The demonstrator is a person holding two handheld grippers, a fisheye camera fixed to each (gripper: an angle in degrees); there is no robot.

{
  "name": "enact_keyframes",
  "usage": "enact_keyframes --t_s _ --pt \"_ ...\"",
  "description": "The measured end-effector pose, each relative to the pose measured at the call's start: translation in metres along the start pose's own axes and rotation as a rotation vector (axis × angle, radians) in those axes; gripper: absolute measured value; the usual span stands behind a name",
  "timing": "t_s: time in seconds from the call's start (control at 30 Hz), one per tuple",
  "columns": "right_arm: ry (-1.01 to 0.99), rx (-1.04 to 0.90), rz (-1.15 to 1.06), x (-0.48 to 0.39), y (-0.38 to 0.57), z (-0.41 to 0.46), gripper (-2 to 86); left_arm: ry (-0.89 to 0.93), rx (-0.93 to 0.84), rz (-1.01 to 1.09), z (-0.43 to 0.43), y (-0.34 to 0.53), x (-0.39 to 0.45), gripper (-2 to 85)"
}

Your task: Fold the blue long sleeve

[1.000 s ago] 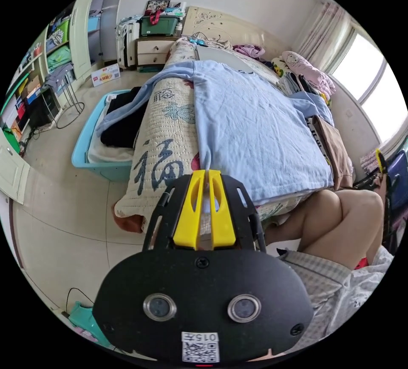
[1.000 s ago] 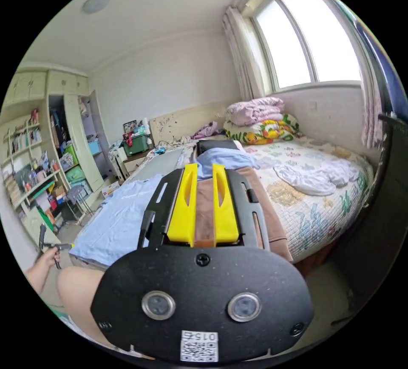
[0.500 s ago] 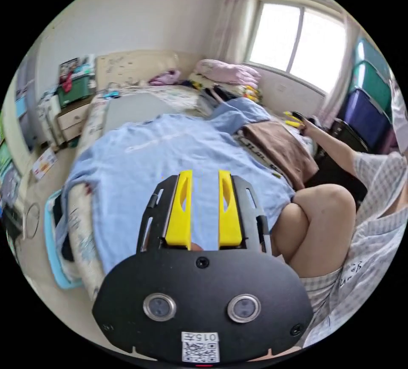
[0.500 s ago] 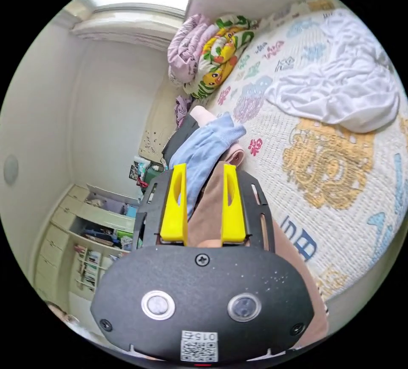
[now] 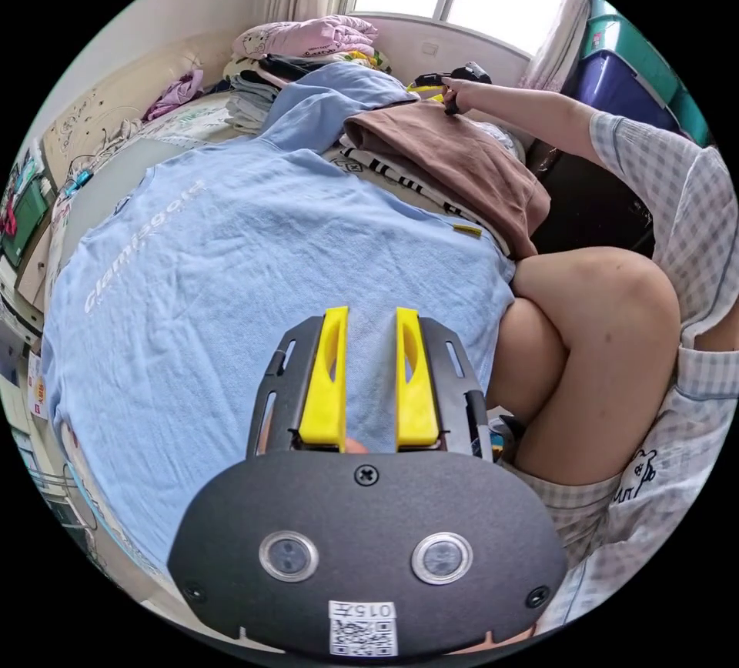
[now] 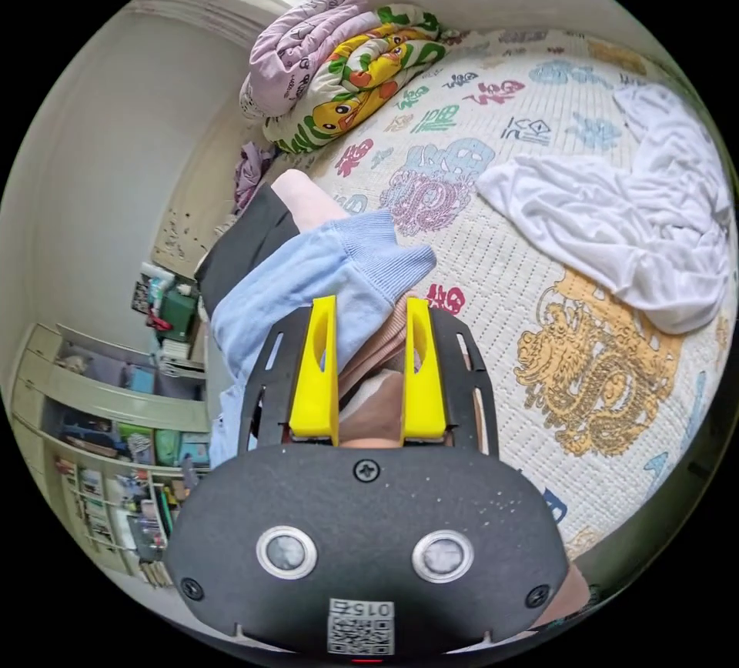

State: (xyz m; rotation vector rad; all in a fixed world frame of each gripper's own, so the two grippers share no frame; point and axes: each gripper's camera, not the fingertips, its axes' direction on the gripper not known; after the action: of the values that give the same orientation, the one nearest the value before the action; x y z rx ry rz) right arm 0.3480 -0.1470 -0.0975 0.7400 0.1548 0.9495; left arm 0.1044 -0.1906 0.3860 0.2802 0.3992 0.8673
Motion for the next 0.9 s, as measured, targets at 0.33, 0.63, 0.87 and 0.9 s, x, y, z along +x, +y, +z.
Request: enact_keyframes --t_s 0.33,0.63,0.87,0.9 --pt "0.024 -0.007 0.018 -0.013 0.008 0.053 11.9 -0.076 0.008 0.043 0.014 0.005 0.010 10.3" --pt "0.060 0.158 -0.109 -0.055 0.069 0.074 2.0 -0.081 0.012 0.026 0.018 0.012 -0.006 9.8" --pt "-0.209 0.233 -0.927 -0.246 0.295 0.056 0.9 0.039 0.036 -0.126 0.010 0.024 -0.058 6.3" --pt "-0.222 0.205 -1.058 -0.264 0.360 0.062 0.9 0.097 0.057 -0.187 0.005 0.031 -0.073 6.5"
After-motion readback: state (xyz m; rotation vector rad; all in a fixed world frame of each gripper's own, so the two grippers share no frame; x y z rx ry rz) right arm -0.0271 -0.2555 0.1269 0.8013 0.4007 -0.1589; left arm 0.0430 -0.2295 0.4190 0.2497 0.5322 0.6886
